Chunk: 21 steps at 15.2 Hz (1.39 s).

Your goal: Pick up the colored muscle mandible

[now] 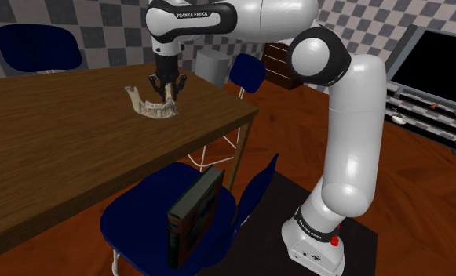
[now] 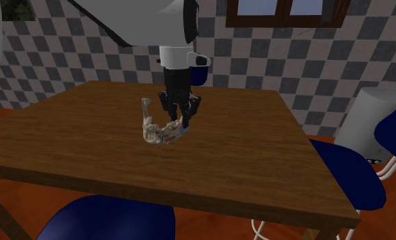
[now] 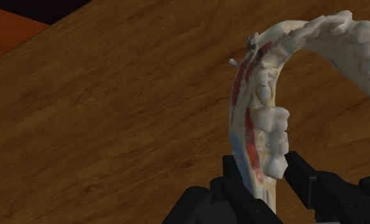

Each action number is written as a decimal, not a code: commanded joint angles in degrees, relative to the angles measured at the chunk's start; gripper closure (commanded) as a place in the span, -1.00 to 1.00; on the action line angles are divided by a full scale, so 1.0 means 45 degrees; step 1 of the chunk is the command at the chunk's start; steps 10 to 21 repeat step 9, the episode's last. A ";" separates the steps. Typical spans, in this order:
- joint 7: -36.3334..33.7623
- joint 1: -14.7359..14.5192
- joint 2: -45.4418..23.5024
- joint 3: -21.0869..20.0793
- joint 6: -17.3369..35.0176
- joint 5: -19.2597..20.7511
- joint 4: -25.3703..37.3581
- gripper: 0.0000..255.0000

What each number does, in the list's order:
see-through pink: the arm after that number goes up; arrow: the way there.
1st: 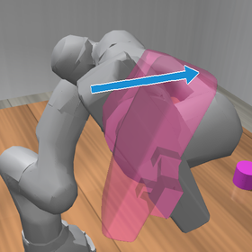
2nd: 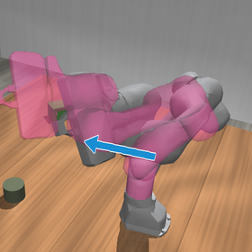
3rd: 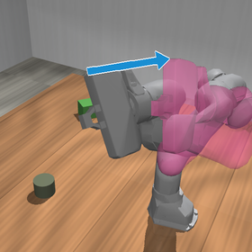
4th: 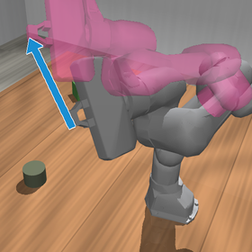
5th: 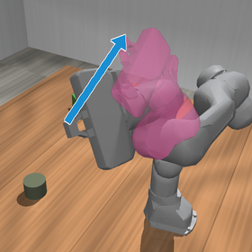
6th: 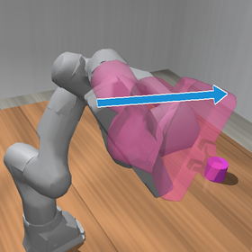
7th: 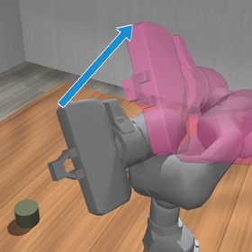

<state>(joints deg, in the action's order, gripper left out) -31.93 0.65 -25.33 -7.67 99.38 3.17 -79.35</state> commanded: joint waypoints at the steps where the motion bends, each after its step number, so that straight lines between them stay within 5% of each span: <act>1: 0.0024 0.0007 0.0082 -0.0003 -0.0344 -0.0012 0.0267 1.00; 7: 0.0036 -0.0031 0.0038 -0.0012 -0.1395 -0.0013 0.1362 1.00; 21: 0.0036 -0.0032 0.0036 -0.0012 -0.1421 -0.0013 0.1391 1.00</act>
